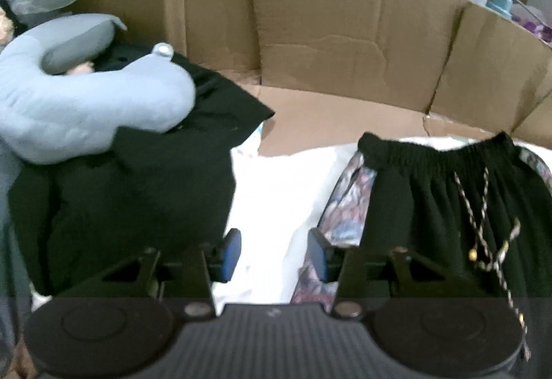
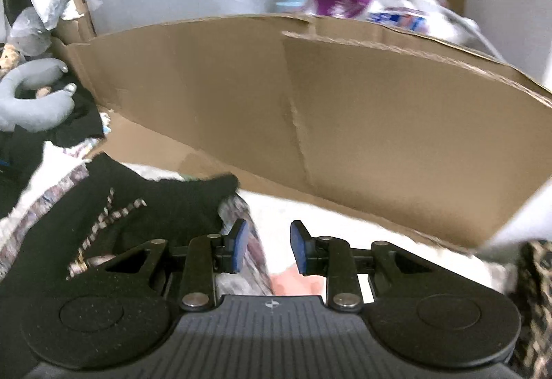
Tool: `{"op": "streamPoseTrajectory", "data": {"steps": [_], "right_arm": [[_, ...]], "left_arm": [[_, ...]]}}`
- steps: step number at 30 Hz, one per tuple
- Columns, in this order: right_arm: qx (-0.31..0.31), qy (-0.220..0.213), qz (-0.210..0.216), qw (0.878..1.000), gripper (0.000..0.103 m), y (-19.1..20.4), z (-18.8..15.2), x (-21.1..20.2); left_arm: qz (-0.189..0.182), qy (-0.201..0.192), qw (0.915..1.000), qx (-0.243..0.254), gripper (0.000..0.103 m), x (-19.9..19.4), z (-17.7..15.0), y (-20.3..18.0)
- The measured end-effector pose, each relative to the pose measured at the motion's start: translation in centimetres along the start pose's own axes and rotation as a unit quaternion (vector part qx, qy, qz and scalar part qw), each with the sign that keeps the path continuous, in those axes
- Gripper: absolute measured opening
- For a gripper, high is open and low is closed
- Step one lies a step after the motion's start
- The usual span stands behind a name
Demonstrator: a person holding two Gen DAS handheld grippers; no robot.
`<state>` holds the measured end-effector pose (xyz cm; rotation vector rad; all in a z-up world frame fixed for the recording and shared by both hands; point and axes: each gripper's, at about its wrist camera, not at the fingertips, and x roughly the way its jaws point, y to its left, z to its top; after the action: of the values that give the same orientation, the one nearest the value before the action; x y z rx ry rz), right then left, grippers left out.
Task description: Fold clothes
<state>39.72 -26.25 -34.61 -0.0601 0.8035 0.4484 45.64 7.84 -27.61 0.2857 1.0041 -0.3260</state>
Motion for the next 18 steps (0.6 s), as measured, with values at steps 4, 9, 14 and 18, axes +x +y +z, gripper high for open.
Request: {"op": "streamPoseTrajectory", "data": {"steps": [4,9,14,18], "right_arm": [[0.023,0.011,-0.016,1.0,0.029,-1.6,-2.2,-1.0],[0.012,0.037,-0.035,0.999,0.029,-2.1,-5.4,-1.4],[0.029,0.042,-0.051,0.997,0.029,-2.8,-7.9,-2.9],[0.021,0.047,-0.068,0.996,0.029,-2.2,-9.3,-3.7]], "left_arm": [[0.0,-0.003,1.0,-0.009,0.045,-1.9,-1.3,1.0],[0.015,-0.01,0.9992,-0.037,0.048,-3.0,-4.6,1.6],[0.019,-0.015,0.9975,-0.067,0.039,-1.9,-8.8,1.3],[0.019,-0.017,0.9963,-0.082,0.033,-0.3,-10.4,1.2]]}}
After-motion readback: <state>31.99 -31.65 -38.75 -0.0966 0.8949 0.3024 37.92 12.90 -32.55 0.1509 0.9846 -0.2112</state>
